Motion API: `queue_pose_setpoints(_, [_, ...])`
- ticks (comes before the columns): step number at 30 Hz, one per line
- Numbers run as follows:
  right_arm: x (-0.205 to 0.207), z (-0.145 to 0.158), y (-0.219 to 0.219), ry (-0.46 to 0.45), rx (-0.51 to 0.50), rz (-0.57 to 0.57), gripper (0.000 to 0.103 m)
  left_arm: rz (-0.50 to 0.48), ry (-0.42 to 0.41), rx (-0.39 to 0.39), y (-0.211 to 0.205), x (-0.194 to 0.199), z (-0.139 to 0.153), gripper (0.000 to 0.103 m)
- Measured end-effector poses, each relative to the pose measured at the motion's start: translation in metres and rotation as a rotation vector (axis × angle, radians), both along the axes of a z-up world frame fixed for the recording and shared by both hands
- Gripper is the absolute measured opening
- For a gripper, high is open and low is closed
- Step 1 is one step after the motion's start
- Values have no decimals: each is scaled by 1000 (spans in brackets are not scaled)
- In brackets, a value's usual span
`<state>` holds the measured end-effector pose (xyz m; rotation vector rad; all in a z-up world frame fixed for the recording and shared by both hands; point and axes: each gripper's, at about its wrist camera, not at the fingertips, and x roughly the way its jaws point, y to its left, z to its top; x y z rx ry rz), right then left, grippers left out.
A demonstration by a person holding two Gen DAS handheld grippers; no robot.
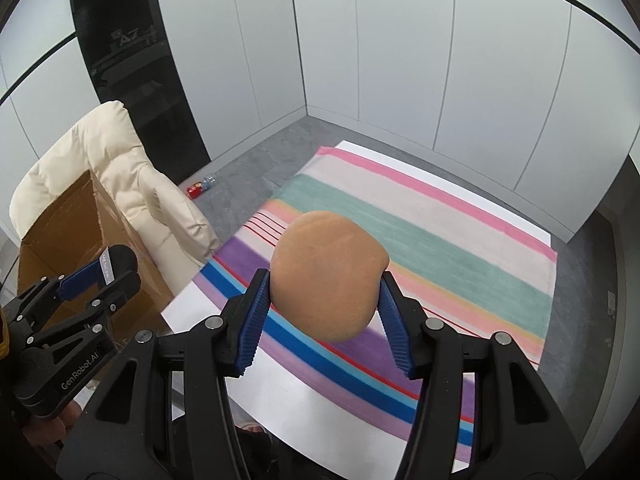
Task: Organize objects
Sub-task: 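Carry the black puff and beige sponge in both tools toward the cardboard box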
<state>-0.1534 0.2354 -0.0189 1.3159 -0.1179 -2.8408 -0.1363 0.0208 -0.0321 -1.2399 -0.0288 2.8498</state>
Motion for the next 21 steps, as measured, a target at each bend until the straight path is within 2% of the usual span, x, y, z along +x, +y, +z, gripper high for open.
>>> queue_pose_setpoints(13, [-10,16,-58,45,41,112,56,90,43,26,-54,6,14,50])
queue_pose_setpoints(21, [-10,16,-120,59,91,235,56,154,48,18,-87,12,14,50])
